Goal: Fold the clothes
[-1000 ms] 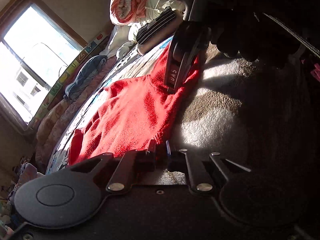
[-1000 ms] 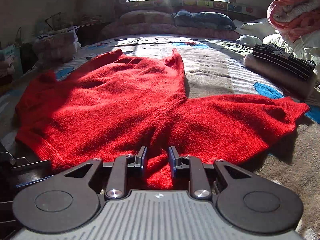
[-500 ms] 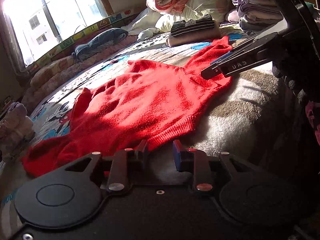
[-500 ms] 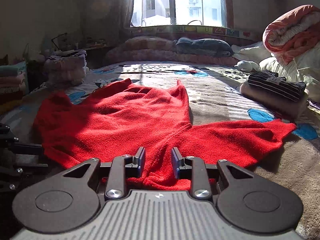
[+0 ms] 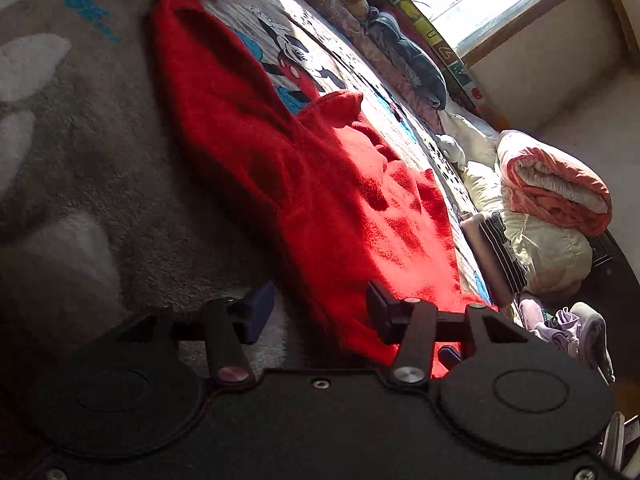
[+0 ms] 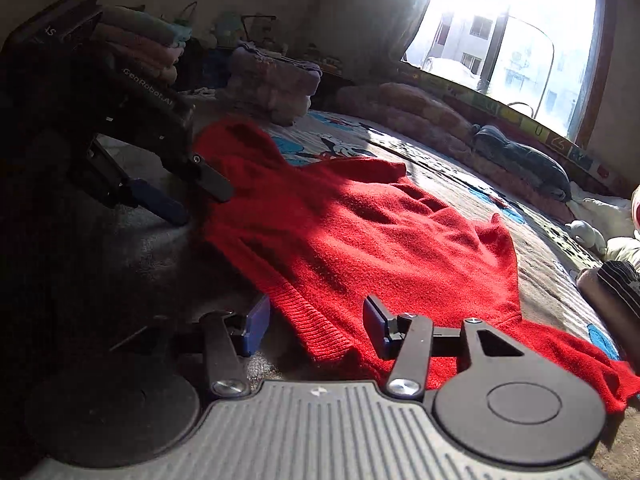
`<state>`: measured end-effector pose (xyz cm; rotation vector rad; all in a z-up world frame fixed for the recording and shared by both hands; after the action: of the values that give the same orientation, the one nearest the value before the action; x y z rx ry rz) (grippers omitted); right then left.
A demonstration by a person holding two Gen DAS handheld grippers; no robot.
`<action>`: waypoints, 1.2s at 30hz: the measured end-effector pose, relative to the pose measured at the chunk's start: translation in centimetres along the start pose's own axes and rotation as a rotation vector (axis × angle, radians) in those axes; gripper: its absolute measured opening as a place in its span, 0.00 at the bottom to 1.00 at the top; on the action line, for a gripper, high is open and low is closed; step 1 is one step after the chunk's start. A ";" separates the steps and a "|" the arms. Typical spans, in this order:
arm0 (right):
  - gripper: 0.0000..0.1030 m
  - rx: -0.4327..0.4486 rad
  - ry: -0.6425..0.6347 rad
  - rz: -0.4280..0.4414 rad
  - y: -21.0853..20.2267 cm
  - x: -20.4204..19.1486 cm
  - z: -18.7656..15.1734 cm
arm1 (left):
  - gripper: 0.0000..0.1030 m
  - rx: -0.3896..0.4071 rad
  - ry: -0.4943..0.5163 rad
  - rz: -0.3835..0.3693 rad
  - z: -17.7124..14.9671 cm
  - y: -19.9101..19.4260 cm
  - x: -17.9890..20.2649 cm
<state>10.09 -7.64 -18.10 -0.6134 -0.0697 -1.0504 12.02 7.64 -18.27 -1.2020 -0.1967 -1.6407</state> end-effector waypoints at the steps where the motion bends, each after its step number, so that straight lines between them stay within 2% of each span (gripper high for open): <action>1: 0.52 -0.012 -0.019 -0.009 0.2 -0.1 -0.4 | 0.48 -0.008 -0.015 -0.011 -0.4 0.4 0.0; 2: 0.50 -0.025 -0.037 -0.018 0.4 -0.2 -0.8 | 0.47 -0.013 -0.009 -0.011 -0.7 0.8 0.1; 3: 0.47 -0.036 -0.036 -0.014 0.5 -0.1 -1.0 | 0.41 -0.018 0.017 0.001 -0.9 1.1 0.4; 4: 0.33 -0.046 -0.027 -0.004 0.5 0.0 -1.1 | 0.20 -0.024 0.043 0.013 -1.1 1.3 0.6; 5: 0.25 -0.053 -0.039 -0.005 0.4 -0.1 -1.1 | 0.19 -0.025 0.063 0.021 -1.3 1.4 0.8; 6: 0.22 -0.056 -0.059 -0.006 0.0 -0.2 -1.2 | 0.16 -0.016 0.067 0.017 -1.3 0.8 1.0; 9: 0.20 -0.077 -0.099 -0.005 -0.5 -0.6 -1.8 | 0.14 -0.029 0.086 0.049 -2.0 0.0 0.6; 12: 0.21 -0.087 -0.084 0.012 -1.0 -0.4 -1.7 | 0.20 -0.052 0.127 0.080 -2.4 0.1 -0.1; 15: 0.28 -0.068 -0.021 0.055 -2.2 0.2 -1.6 | 0.22 -0.077 0.192 0.105 -2.0 -0.5 0.8; 16: 0.34 -0.059 0.027 0.083 -2.5 0.5 -1.4 | 0.24 -0.083 0.214 0.111 -1.8 -0.7 1.1; 19: 0.36 -0.030 0.219 0.140 -2.6 2.6 -0.5 | 0.25 -0.063 0.275 0.108 -1.2 -1.7 2.2; 20: 0.36 -0.021 0.303 0.156 -2.2 3.7 -0.1 | 0.28 -0.052 0.283 0.099 -0.6 -1.7 2.5; 21: 0.37 -0.015 0.365 0.164 -2.0 4.6 0.2 | 0.36 -0.041 0.291 0.089 0.0 -1.8 2.9; 22: 0.38 -0.013 0.409 0.163 -1.5 5.5 0.3 | 0.45 -0.029 0.300 0.081 0.7 -1.7 3.2; 27: 0.38 0.010 0.575 0.120 2.6 11.8 1.7 | 0.46 0.019 0.371 0.075 5.8 -0.3 4.8; 31: 0.39 0.033 0.696 0.050 6.0 17.3 2.9 | 0.47 0.030 0.446 0.077 10.3 2.1 6.5; 34: 0.42 0.004 0.742 0.011 9.0 20.4 3.8 | 0.50 0.027 0.490 0.079 13.5 4.9 7.5; 36: 0.50 -0.005 0.761 0.003 10.8 21.9 4.3 | 0.50 0.025 0.518 0.086 15.7 6.9 8.1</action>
<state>31.24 -19.00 -11.88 -0.1874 0.5975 -1.2218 27.39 9.46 -7.29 -0.7212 0.1582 -1.8073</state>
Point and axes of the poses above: each gripper's, at about its wrist camera, not at the fingertips, and y roughly the way its jaws point, x to its right, z to its top, the point moved 10 cm from there along y, roughly the way its jaws point, and after that the axes turned 9 degrees about -z, right-handed, at the moved point
